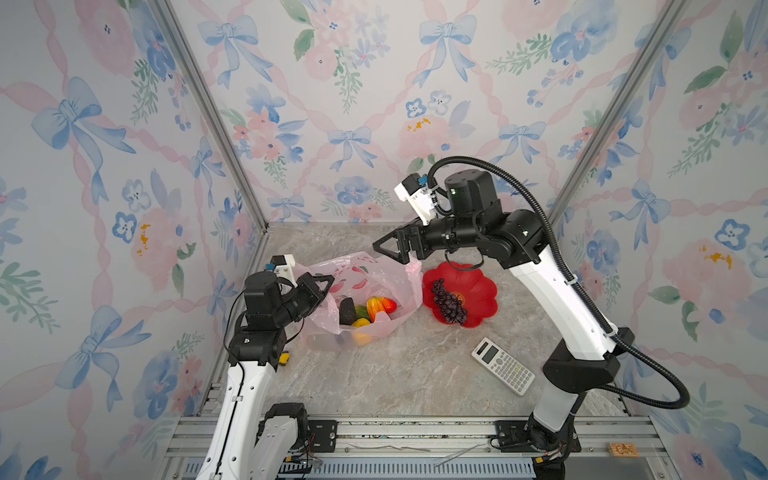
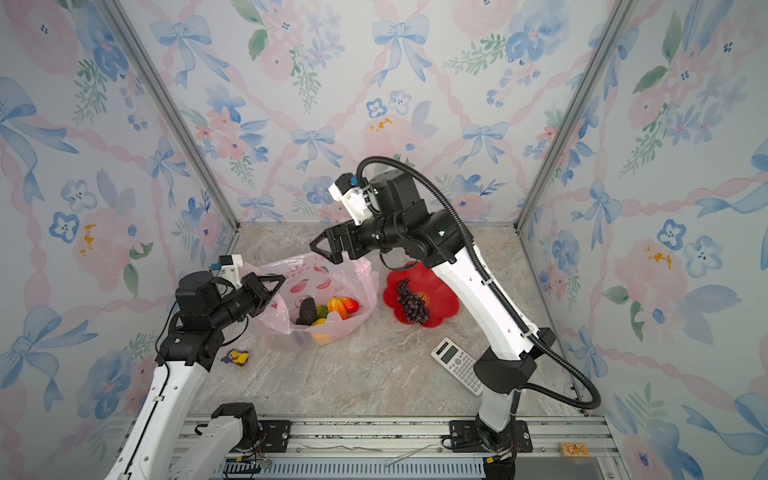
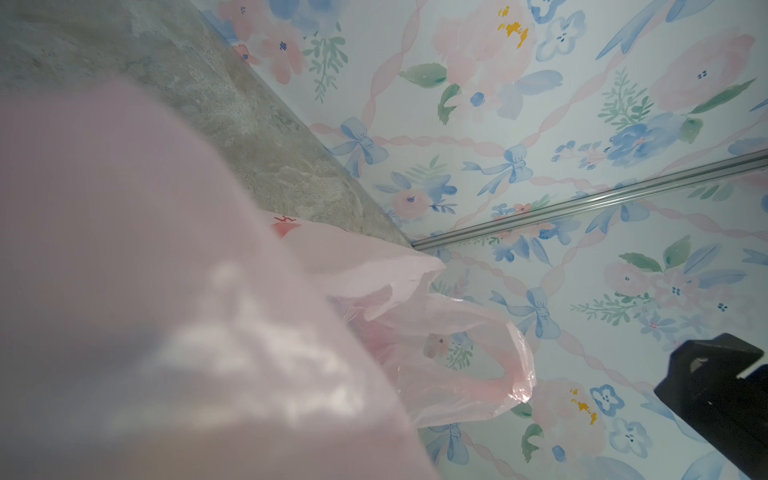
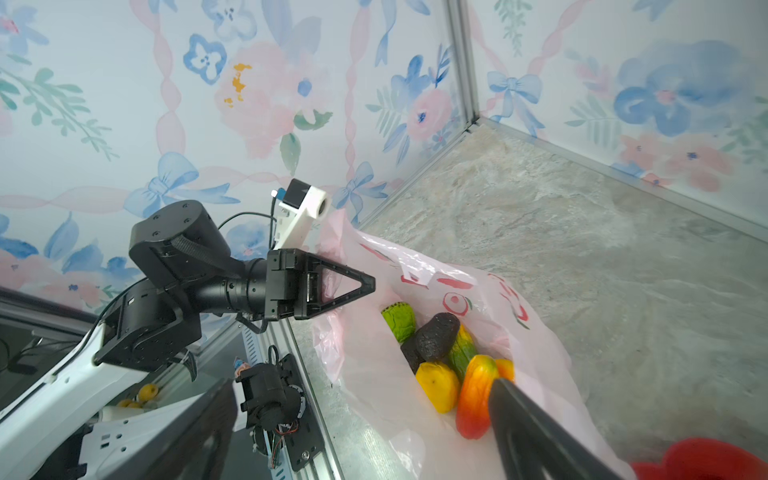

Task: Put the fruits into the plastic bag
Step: 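Raise the right gripper out of the bag and move it over the red bowl, then lower the right gripper onto the dark grapes and close on their stem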

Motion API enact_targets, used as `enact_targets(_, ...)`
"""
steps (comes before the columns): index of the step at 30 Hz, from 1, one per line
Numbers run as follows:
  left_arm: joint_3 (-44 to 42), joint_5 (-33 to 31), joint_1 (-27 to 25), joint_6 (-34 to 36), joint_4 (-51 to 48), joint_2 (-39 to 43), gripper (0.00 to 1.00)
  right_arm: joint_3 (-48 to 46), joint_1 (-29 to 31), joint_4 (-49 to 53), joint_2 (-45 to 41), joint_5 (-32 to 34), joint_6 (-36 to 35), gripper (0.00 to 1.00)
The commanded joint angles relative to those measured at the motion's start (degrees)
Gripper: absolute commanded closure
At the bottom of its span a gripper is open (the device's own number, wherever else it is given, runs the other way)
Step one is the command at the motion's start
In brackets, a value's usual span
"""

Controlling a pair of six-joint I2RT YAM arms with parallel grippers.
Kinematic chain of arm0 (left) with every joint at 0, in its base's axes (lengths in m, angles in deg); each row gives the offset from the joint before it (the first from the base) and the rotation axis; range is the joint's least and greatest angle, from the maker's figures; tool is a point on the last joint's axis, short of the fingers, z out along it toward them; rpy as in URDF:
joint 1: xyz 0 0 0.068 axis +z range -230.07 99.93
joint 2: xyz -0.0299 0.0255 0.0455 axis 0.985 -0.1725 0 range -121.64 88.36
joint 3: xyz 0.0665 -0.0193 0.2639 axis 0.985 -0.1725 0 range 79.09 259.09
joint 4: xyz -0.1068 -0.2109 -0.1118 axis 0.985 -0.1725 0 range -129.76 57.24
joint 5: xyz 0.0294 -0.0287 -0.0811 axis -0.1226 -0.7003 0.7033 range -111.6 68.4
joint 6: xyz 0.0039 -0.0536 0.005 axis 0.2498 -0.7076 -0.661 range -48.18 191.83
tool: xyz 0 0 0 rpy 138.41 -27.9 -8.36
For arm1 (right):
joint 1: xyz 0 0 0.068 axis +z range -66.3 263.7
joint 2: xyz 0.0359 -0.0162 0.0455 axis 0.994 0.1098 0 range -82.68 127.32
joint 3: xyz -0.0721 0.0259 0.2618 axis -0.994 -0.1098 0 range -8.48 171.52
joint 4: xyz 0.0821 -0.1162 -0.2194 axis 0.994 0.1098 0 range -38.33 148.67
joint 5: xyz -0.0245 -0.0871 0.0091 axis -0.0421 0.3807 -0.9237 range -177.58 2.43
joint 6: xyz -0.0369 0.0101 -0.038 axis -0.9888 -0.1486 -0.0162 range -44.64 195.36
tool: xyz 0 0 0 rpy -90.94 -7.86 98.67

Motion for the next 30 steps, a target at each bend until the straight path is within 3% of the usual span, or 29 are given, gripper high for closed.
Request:
enact_targets(1, 1.49, -0.45, -0.18, 1.46, 0.86, -0.44, 1.0, -7.13, -4.53, -3.36, -5.82, 1.05, 0.4, 0.04)
enact_targets(10, 1.31, -0.33, -0.09, 1.68, 1.12, -1.35, 1.0, -46.35, -16.5, -31.91, -31.0, 2.96, 8.9, 0.04)
enact_targets(16, 1.22, -0.35, -0.24, 1.6, 1.6, -2.02, 1.0, -48.07, -22.42, -16.54, -32.52, 6.32, 5.54, 0.04)
enact_targets(22, 0.71, -0.23, -0.53, 1.51, 1.83, -2.15, 1.0, -45.98, -22.92, 0.4, -27.35, 13.2, 1.82, 0.04)
enact_targets(30, -0.57, -0.01, -0.75, 1.24, 1.86, -1.12, 1.0, -46.6, -21.91, 6.29, -21.03, 13.34, 0.85, 0.04)
